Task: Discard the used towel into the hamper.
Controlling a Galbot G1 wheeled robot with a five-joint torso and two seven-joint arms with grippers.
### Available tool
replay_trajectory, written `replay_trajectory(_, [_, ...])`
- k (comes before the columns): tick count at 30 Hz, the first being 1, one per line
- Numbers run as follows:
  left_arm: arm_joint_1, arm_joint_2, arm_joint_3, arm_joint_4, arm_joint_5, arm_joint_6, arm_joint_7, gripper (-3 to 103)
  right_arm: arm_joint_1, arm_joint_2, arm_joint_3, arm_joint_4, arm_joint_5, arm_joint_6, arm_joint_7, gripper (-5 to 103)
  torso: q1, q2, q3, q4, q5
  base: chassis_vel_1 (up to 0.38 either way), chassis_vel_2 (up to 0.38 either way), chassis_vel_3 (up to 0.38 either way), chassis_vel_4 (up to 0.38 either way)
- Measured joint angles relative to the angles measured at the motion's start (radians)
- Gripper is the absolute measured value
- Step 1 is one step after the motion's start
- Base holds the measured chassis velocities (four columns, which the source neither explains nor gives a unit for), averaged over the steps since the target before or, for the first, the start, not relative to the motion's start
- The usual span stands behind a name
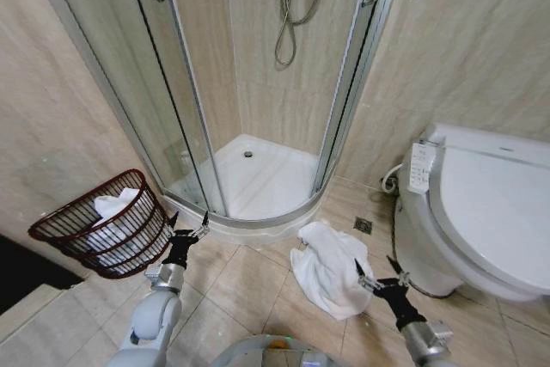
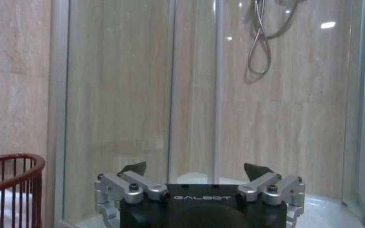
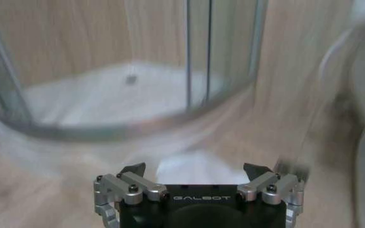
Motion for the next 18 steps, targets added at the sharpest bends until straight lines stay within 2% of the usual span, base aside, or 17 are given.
replay_trajectory(4, [0.011, -0.012, -0.006, -0.021, 0.003, 0.003, 0.0, 100, 0.116, -0.074, -0.055, -0.106, 0.067, -0.122, 0.0, 100, 0.0, 0.0, 0.0, 0.0001, -0.0001, 0.0, 0.0, 0.0, 0.0])
replay_trajectory(9, [0.023, -0.012, -0.021, -0.032, 0.001, 0.002, 0.0, 100, 0.247, -0.12, -0.112, -0.247, 0.053, -0.138, -0.033, 100, 0.0, 0.0, 0.0, 0.0001, 0.0001, 0.0, 0.0, 0.0, 0.0])
replay_trajectory(13, [0.032, -0.012, -0.036, -0.037, -0.002, 0.001, -0.002, 100, 0.405, -0.145, -0.165, -0.437, 0.01, -0.121, -0.144, 100, 0.0, 0.0, 0.0, 0.0003, -0.0002, 0.0, 0.0, 0.0, 0.0])
replay_trajectory(15, [0.032, -0.013, -0.036, -0.037, -0.002, 0.001, -0.002, 100, 0.418, -0.146, -0.17, -0.455, 0.004, -0.117, -0.156, 100, 0.0, 0.0, 0.0, 0.0002, -0.0002, 0.0, 0.0, 0.0, 0.0])
replay_trajectory(16, [0.032, -0.017, -0.038, -0.038, -0.001, 0.002, -0.003, 100, 0.455, -0.145, -0.183, -0.509, -0.014, -0.108, -0.19, 100, 0.0, 0.0, 0.0, 0.0006, -0.0002, 0.0, 0.0, 0.0, 0.0])
replay_trajectory(18, [0.033, -0.024, -0.038, -0.043, 0.001, 0.009, -0.003, 100, 0.513, -0.134, -0.201, -0.59, -0.025, -0.096, -0.246, 100, 0.0, 0.0, 0.0, -0.0008, -0.0006, 0.0, 0.0, 0.0, 0.0])
